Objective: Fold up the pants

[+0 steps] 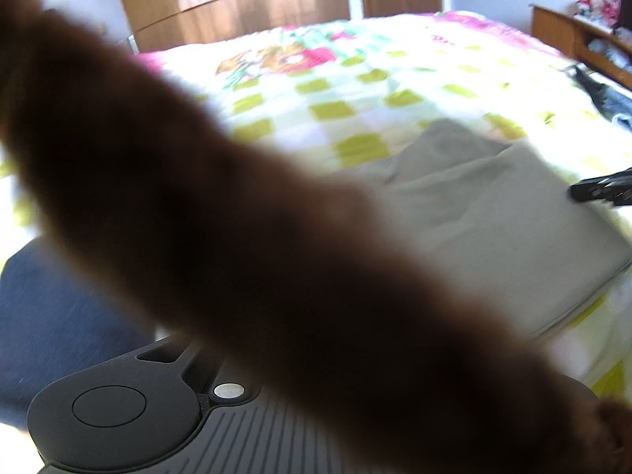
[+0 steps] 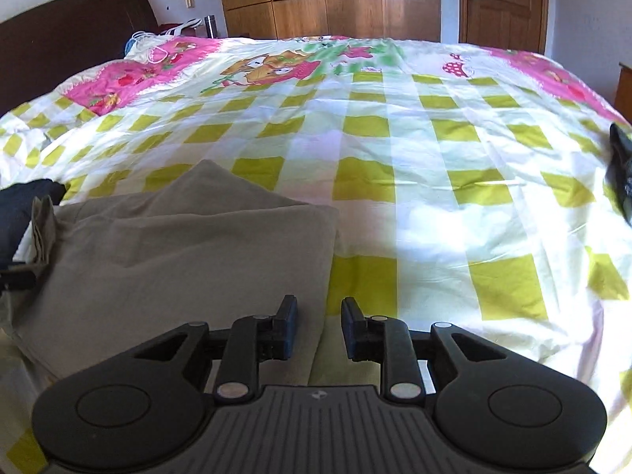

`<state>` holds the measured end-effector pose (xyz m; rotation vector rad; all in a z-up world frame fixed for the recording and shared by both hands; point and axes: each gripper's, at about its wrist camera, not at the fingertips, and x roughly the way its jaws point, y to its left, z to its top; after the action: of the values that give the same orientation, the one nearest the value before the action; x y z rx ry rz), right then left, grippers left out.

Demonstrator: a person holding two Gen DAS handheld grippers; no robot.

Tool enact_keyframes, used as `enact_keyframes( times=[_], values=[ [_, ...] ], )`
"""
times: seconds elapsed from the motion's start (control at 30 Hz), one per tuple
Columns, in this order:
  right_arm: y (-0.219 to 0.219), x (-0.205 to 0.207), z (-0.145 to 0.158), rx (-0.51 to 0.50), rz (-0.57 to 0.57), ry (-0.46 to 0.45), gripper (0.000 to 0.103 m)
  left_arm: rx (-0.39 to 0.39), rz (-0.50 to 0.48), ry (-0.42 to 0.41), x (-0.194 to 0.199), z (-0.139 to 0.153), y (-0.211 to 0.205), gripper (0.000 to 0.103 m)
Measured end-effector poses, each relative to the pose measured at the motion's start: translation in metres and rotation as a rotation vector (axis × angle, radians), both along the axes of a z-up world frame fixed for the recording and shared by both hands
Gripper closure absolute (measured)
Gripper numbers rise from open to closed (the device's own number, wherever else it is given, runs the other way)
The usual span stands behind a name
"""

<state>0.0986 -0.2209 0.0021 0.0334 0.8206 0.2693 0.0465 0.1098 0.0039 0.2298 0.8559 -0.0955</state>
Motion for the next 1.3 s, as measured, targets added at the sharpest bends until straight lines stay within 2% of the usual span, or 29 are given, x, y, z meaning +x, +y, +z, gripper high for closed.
enact_keyframes(
  times=[0.2,0.33,0.5,0.6,0.7,0.8,0.93,1.03,1.13,1.3],
  values=[
    [0.007,-0.004,-0.003,0.011,0.028,-0.022,0.064,0.018,0.178,0.009,-0.023,0.005,0.042,0.084],
    [0.005,-0.002,-0.003,0.013,0.017,-0.023,0.064,0.024,0.224,0.005,-0.033,0.007,0.054,0.084],
    [-0.005,0.004,-0.002,0.047,0.008,-0.001,0.063,0.03,0.25,-0.073,-0.039,0.021,0.051,0.084],
    [-0.007,0.012,-0.005,0.082,0.026,0.032,0.062,0.042,0.187,-0.132,-0.037,0.032,0.031,0.084],
    [-0.012,0.017,-0.008,0.11,0.022,0.046,0.061,-0.001,0.09,-0.164,-0.028,0.037,0.005,0.084],
    [-0.021,0.024,-0.012,0.217,0.035,0.112,0.061,-0.068,0.001,-0.142,-0.011,0.029,-0.022,0.083],
    [-0.029,0.026,-0.017,0.297,0.097,0.163,0.061,-0.09,-0.103,-0.114,0.007,0.012,-0.055,0.083],
    [-0.042,0.032,-0.023,0.378,0.074,0.197,0.061,-0.094,-0.139,-0.09,0.015,0.0,-0.069,0.083],
    [-0.055,0.033,-0.025,0.4,0.038,0.189,0.061,-0.09,-0.152,-0.071,0.017,-0.005,-0.075,0.083],
    [-0.054,0.038,-0.035,0.531,0.079,0.259,0.06,-0.072,-0.169,-0.027,0.021,-0.018,-0.083,0.083]
  ],
)
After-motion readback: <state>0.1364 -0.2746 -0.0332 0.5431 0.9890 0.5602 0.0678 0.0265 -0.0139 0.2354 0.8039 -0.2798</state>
